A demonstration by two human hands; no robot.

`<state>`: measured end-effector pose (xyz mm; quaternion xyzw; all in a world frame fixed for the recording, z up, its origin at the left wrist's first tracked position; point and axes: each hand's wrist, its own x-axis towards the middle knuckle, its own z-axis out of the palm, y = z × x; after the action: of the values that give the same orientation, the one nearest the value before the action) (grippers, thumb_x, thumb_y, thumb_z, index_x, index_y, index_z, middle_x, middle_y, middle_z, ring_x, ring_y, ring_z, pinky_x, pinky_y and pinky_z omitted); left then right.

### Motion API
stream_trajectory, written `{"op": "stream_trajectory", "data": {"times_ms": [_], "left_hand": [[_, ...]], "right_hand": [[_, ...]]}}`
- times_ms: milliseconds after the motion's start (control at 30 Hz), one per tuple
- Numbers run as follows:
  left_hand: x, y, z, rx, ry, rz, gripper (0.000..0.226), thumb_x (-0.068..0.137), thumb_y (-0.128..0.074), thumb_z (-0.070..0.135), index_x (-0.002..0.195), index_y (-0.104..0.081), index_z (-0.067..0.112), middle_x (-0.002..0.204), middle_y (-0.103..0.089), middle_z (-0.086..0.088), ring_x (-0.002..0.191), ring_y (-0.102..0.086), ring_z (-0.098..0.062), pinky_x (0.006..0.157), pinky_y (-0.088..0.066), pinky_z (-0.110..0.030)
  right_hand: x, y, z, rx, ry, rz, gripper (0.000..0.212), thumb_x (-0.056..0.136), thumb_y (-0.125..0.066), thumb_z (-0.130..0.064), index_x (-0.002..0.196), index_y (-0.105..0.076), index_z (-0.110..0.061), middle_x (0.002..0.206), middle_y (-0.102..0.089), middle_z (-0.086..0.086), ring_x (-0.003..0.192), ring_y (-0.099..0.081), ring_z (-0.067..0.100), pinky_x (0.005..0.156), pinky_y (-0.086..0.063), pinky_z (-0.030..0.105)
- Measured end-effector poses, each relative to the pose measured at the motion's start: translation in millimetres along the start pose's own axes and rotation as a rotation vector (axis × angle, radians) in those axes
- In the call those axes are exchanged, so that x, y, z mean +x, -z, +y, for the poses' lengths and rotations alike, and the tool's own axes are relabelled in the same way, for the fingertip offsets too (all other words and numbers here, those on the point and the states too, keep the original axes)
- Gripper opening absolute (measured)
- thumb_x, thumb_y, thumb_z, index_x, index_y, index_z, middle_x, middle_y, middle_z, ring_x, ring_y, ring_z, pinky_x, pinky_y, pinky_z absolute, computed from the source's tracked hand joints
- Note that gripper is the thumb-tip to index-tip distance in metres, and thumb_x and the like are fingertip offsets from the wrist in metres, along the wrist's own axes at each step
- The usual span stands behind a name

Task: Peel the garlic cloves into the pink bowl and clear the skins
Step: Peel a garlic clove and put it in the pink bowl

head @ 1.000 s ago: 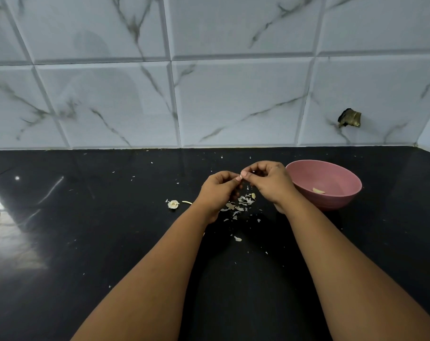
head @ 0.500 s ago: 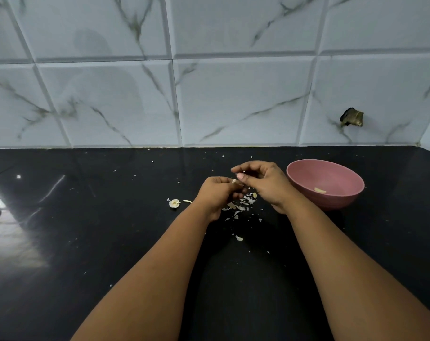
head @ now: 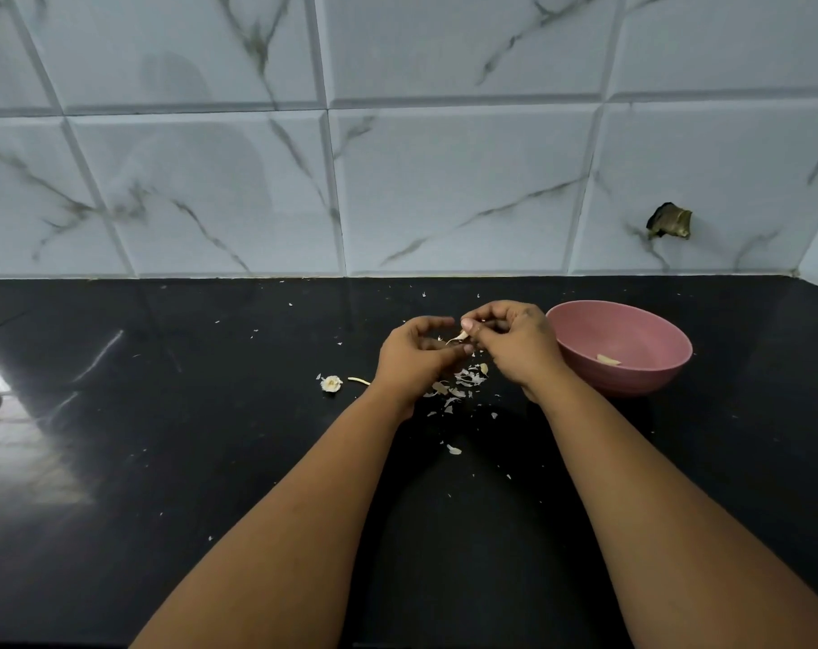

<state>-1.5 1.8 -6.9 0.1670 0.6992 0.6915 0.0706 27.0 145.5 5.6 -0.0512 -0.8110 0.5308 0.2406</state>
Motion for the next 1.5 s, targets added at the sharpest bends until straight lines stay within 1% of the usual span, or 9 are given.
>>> {"op": "stream_trajectory", "data": {"times_ms": [67, 267, 467, 700, 867, 1133, 1333, 1433, 1500], "left_hand": [[0.5, -0.8, -0.7, 0.008, -0.029, 0.030, 0.034, 0.078, -0.082, 0.017, 0.109, -0.069, 0.013, 0.075, -0.075, -0.003, 0.064, -0.068, -0.010, 0.057, -0.050, -0.018], [4.3, 0.2, -2.7, -0.112, -0.011, 0.104, 0.018, 0.087, -0.072, 0.010, 0.098, -0.068, -0.004, 0.088, -0.074, -0.017, 0.061, -0.064, -0.010, 0.059, -0.051, -0.018], [4.6, -1.4, -3.6, -0.017, -0.078, 0.065, 0.008, 0.092, -0.067, 0.010, 0.093, -0.071, 0.003, 0.078, -0.070, -0.005, 0.060, -0.059, -0.002, 0.059, -0.047, -0.014], [1.4, 3.0, -1.1, 0.077, -0.125, -0.053, 0.002, 0.088, -0.070, 0.006, 0.088, -0.072, 0.007, 0.079, -0.073, -0.009, 0.074, -0.067, -0.014, 0.071, -0.056, -0.022], [-0.1, 8.2, 3.1, 0.090, -0.147, -0.127, 0.005, 0.087, -0.070, 0.001, 0.087, -0.072, 0.006, 0.074, -0.070, -0.005, 0.064, -0.066, -0.003, 0.066, -0.052, -0.014], [0.7, 10.6, 1.4, 0.032, -0.115, -0.135, 0.009, 0.088, -0.069, 0.000, 0.096, -0.071, -0.001, 0.081, -0.069, -0.012, 0.071, -0.064, -0.011, 0.070, -0.053, -0.018], [4.3, 9.6, -0.6, -0.087, -0.085, -0.090, 0.015, 0.089, -0.066, -0.003, 0.098, -0.070, 0.008, 0.086, -0.070, -0.010, 0.077, -0.067, -0.010, 0.080, -0.055, -0.023], [6.0, 10.1, -1.2, -0.144, -0.084, -0.049, 0.018, 0.089, -0.065, -0.004, 0.102, -0.070, 0.006, 0.086, -0.071, -0.008, 0.075, -0.067, -0.009, 0.075, -0.054, -0.020], [6.5, 10.4, -1.9, -0.165, -0.087, -0.016, 0.015, 0.089, -0.066, -0.003, 0.101, -0.071, 0.005, 0.080, -0.071, -0.005, 0.071, -0.066, -0.008, 0.071, -0.053, -0.019]], "right_hand": [[-0.1, -0.6, -0.5, 0.087, -0.049, -0.013, 0.006, 0.085, -0.074, -0.015, 0.081, -0.072, -0.020, 0.069, -0.072, -0.001, 0.066, -0.068, 0.007, 0.068, -0.055, 0.022], [-1.2, -3.3, -2.9, 0.258, -0.118, -0.068, 0.012, 0.087, -0.069, -0.006, 0.079, -0.068, -0.014, 0.066, -0.067, -0.003, 0.052, -0.059, -0.004, 0.051, -0.044, 0.009], [1.1, -0.2, -2.6, 0.315, -0.235, -0.212, 0.014, 0.094, -0.060, -0.007, 0.081, -0.067, -0.008, 0.074, -0.065, 0.006, 0.066, -0.055, 0.010, 0.065, -0.048, 0.019], [2.3, 13.1, -2.6, 0.415, -0.430, -0.366, 0.024, 0.095, -0.053, 0.000, 0.076, -0.064, -0.006, 0.066, -0.062, 0.004, 0.056, -0.055, 0.006, 0.053, -0.048, 0.014], [1.2, 16.0, -7.0, 0.444, -0.522, -0.453, 0.023, 0.100, -0.048, -0.007, 0.082, -0.061, -0.004, 0.064, -0.055, 0.001, 0.052, -0.050, 0.004, 0.048, -0.044, 0.013], [-1.0, 3.2, -8.1, 0.459, -0.515, -0.284, 0.024, 0.105, -0.040, -0.021, 0.088, -0.054, -0.010, 0.067, -0.044, 0.001, 0.058, -0.040, 0.010, 0.050, -0.034, 0.020], [2.8, 3.5, -3.9, 0.017, -0.290, -0.074, 0.031, 0.096, -0.040, -0.016, 0.068, -0.052, -0.014, 0.060, -0.053, 0.002, 0.053, -0.046, 0.016, 0.052, -0.036, 0.029], [1.3, 6.2, -3.1, -0.279, -0.098, -0.068, 0.033, 0.092, -0.057, -0.028, 0.061, -0.059, -0.016, 0.058, -0.063, -0.003, 0.049, -0.055, 0.008, 0.056, -0.040, 0.023], [0.2, 9.5, -0.8, -0.413, 0.004, -0.061, 0.019, 0.083, -0.073, -0.029, 0.069, -0.070, -0.018, 0.064, -0.065, -0.006, 0.057, -0.056, 0.004, 0.053, -0.038, 0.017]]}}
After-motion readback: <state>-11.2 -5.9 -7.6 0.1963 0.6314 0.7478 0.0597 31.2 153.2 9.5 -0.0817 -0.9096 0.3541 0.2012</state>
